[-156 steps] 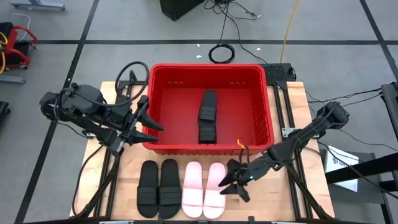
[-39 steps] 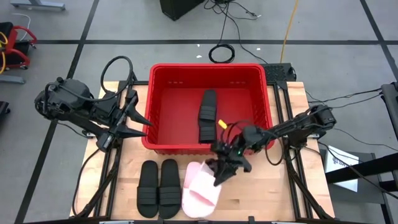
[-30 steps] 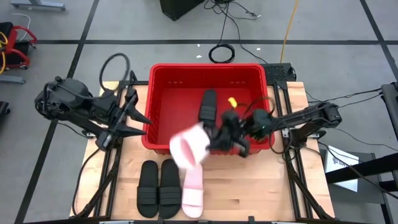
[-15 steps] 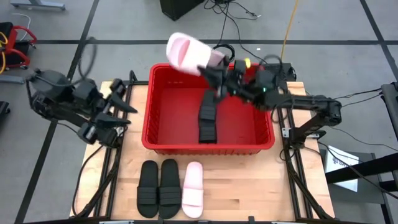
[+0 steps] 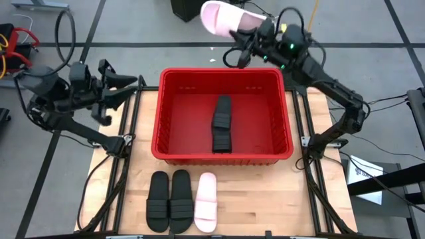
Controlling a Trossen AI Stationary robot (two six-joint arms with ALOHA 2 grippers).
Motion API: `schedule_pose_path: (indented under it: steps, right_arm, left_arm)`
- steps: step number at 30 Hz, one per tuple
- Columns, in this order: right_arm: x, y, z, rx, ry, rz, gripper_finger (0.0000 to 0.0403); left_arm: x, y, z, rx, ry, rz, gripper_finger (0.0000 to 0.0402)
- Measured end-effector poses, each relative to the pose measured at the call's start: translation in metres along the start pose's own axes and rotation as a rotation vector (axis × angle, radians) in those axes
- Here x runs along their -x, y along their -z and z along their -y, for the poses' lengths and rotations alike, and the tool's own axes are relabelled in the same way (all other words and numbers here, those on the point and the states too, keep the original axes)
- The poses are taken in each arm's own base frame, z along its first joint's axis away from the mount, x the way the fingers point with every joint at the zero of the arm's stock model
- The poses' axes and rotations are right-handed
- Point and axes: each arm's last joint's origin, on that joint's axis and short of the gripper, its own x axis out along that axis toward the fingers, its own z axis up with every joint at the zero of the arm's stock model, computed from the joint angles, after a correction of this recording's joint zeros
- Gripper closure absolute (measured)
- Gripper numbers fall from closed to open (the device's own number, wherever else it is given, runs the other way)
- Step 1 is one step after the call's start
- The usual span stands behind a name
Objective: Pick and place slides into bin
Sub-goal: Put the right pink slipper into the red bin
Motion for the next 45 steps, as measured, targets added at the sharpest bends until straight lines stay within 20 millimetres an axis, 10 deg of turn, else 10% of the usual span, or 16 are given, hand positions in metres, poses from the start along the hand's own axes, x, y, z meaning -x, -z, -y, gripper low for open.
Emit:
schedule_pose_path:
  steps: [14,45]
  right_arm:
    - [-0.026,0.054,0.054,-0.130,-0.352,-0.388,0.0396]
    - [-0.103,0.227,-0.033,-0.682,-1.290,-0.754,0.0395]
  left_arm:
    - [-0.006,-0.004,-0.017,0.014,-0.198,0.056,0.0250]
    - [-0.007,0.002,-0.018,-0.033,-0.079,-0.011,0.0250]
